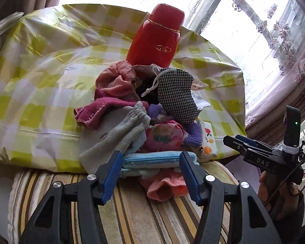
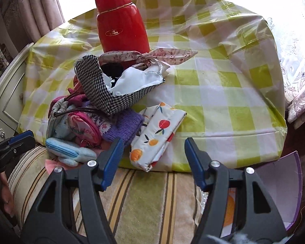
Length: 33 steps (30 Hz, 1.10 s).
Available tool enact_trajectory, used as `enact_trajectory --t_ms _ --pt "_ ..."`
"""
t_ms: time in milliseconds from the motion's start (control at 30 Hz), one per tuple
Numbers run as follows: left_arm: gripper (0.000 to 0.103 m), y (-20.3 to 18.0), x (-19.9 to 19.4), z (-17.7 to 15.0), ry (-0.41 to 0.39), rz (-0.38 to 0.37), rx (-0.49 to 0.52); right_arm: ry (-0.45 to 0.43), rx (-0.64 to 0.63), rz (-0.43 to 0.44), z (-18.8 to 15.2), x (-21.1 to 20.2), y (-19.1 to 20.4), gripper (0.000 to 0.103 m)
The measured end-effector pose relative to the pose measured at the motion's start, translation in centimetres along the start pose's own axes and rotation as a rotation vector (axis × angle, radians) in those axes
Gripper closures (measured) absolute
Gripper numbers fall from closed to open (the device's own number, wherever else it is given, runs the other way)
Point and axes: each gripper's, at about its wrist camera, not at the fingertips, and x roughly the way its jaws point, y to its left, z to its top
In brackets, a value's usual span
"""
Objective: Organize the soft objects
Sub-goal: 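Grasp grey drawstring pouch with left gripper while right gripper grasps houndstooth cloth bag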
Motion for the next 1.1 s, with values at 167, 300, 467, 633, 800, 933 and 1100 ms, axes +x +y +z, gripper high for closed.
enact_trajectory --t_ms 167,300,467,633,800,933,1100 --pt "0.044 1.3 2.7 1.7 0.027 0.058 0.008 0.025 -0.005 0.046 2.0 2.5 1.3 0.037" --pt "0.044 2.5 5.7 2.3 0.086 0.092 -0.005 0.054 0.013 0.076 3.4 4.4 1.7 0.037" --pt "0.072 3.8 6.7 2.5 0.094 0.029 -0.049 0.103 0.032 0.119 4.4 6.7 2.2 0.034" --pt "0.091 3.3 5.0 3.1 0.019 -0.032 -0.027 0.125 0.014 0.143 5.3 8.1 3.4 0.034" --pt "0.092 2.9 2.1 4.0 -0.089 -0.111 -0.018 0.124 0.012 0.164 5.9 9.0 4.0 0.03" --pt "0.092 2.5 0.3 4.9 -0.179 -0.152 -0.009 0.121 0.042 0.169 6.7 9.9 3.8 0.03" --pt "0.092 2.4 0.3 5.5 -0.197 -0.161 0.0 0.106 0.045 0.169 7.6 10.9 4.2 0.03"
